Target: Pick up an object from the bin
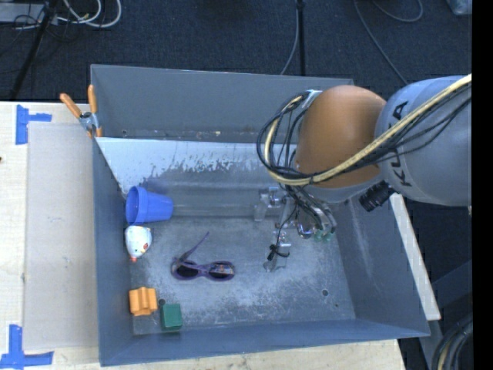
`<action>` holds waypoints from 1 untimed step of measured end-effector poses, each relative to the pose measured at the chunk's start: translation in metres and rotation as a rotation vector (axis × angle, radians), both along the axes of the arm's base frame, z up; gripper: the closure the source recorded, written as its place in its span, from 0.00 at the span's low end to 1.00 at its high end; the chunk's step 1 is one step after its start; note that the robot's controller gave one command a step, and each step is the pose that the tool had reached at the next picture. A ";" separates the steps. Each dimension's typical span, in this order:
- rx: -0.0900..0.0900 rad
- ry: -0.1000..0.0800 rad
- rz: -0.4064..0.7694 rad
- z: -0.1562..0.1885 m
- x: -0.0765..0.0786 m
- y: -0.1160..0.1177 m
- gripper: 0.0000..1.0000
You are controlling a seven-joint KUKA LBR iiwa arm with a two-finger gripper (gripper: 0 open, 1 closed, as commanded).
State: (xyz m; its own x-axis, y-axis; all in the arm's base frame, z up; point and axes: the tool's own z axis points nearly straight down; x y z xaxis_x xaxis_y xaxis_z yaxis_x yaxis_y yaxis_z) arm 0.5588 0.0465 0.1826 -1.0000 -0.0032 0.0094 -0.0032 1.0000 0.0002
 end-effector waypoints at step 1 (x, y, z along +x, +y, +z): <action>0.000 -0.008 -0.001 0.004 0.002 0.000 0.00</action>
Offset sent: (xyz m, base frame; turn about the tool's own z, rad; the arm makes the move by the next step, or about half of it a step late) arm -0.0227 0.0851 -0.0929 -0.0818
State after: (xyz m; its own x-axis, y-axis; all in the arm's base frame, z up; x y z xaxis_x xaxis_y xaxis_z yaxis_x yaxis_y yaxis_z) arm 0.5605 0.0464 0.1870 -1.0000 -0.0023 0.0011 -0.0023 1.0000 0.0006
